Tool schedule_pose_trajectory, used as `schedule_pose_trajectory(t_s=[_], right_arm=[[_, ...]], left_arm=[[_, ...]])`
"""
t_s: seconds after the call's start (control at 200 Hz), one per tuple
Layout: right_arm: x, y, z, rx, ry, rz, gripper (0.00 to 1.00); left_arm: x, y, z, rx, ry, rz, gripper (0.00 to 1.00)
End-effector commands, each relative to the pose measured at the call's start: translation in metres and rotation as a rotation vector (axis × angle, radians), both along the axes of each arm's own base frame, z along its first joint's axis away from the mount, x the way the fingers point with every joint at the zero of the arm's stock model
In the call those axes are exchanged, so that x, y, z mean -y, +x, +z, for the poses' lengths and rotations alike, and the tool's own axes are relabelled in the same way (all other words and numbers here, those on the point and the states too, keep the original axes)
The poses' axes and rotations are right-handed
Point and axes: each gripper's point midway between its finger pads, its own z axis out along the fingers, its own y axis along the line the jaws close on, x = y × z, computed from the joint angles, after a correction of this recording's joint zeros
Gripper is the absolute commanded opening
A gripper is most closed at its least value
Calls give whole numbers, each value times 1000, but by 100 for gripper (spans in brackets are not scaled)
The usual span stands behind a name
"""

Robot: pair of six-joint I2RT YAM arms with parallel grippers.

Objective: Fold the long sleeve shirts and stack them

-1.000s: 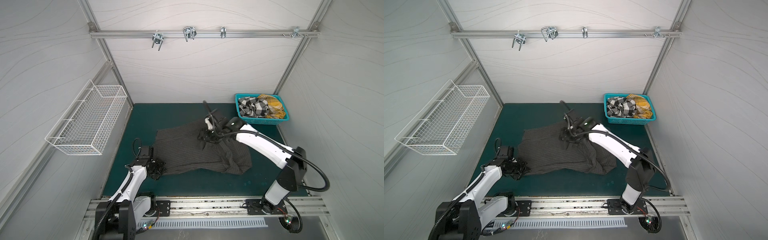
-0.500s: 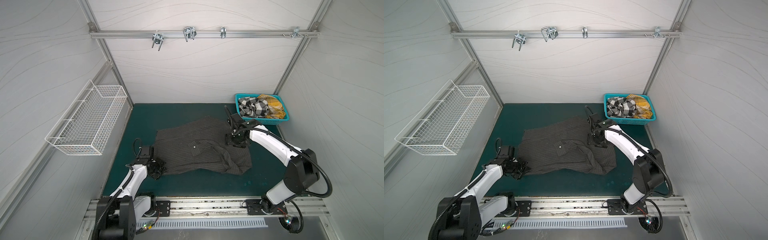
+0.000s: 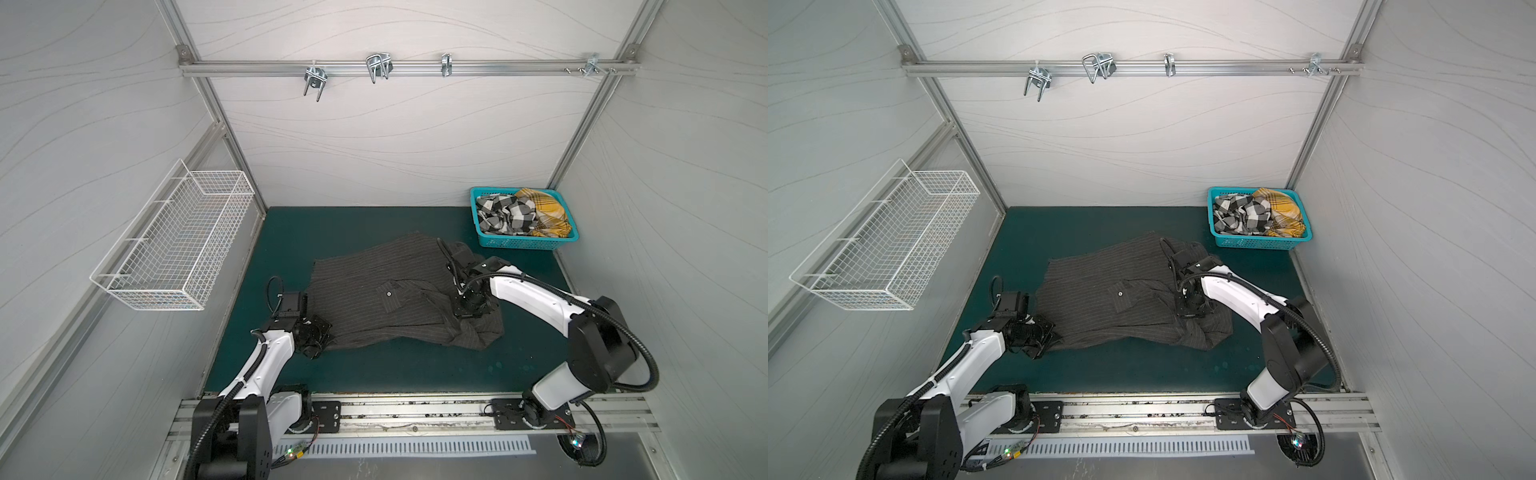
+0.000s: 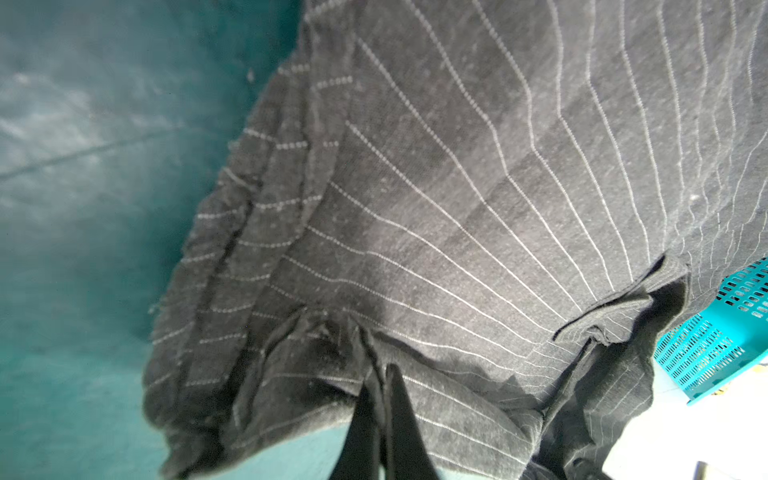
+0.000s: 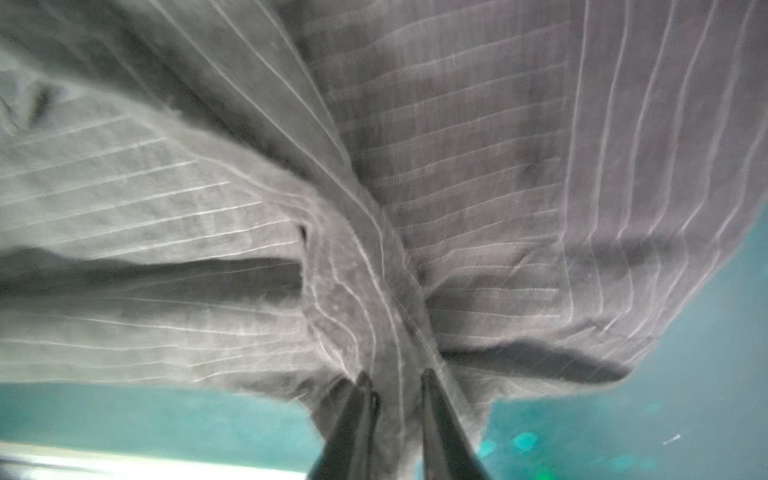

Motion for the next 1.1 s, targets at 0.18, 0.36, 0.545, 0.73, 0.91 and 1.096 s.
schedule_pose_trajectory(t_s=[0.18, 0.36, 0.545, 0.73, 0.91, 1.096], right_arm=[[33, 16, 58, 213, -329, 41, 0], [-38, -36, 28, 132, -260, 187, 18], [-97, -93, 4, -21, -115, 304, 54], [-70, -70, 56, 17, 52, 226, 65], [-33, -18, 66, -13, 345, 12, 68], [-23, 9, 24, -152, 497, -96, 58]], left_arm=[[0, 2, 1, 8, -7, 2, 0], [1, -1, -5, -8, -14, 7, 0], [1, -4, -6, -17, -11, 7, 0], [1, -3, -4, -13, -9, 5, 0], [0, -3, -5, -15, -4, 8, 0], [0, -2, -3, -15, -6, 4, 0]])
